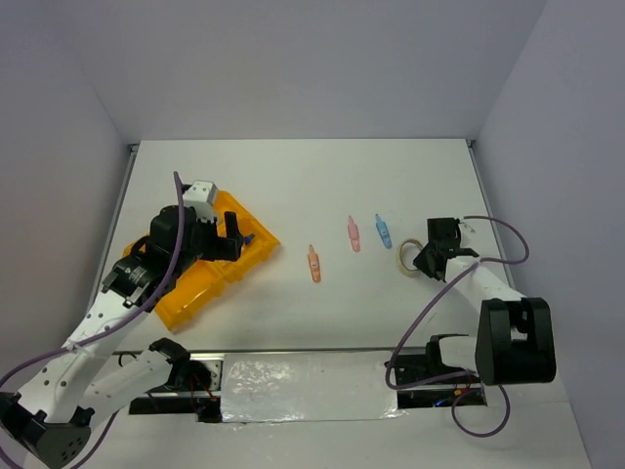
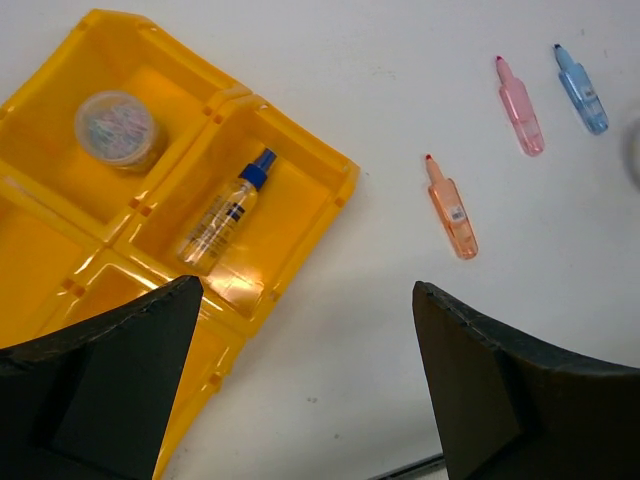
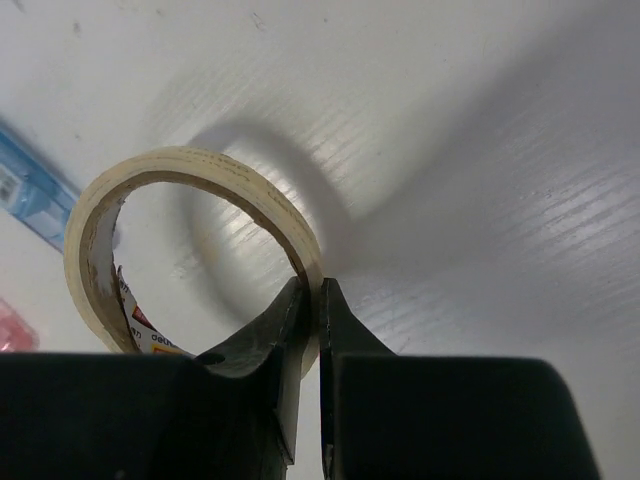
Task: Sort the stationery into containers
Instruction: Pick up the stationery from the center of the board.
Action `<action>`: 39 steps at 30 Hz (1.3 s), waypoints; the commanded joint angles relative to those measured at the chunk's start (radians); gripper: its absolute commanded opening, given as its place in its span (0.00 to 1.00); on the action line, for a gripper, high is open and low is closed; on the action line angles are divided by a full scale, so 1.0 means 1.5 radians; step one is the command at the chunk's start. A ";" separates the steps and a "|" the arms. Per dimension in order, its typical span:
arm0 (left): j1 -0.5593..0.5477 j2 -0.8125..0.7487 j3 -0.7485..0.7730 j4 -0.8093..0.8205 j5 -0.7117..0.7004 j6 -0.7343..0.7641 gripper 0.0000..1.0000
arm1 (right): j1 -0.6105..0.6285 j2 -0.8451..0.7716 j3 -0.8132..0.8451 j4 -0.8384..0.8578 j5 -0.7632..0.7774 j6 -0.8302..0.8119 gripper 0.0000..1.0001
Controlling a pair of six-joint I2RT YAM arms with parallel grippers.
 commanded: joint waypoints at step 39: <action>-0.267 0.415 0.219 0.216 0.173 -0.205 0.07 | 0.434 -0.280 0.197 -0.114 -0.103 -0.033 0.03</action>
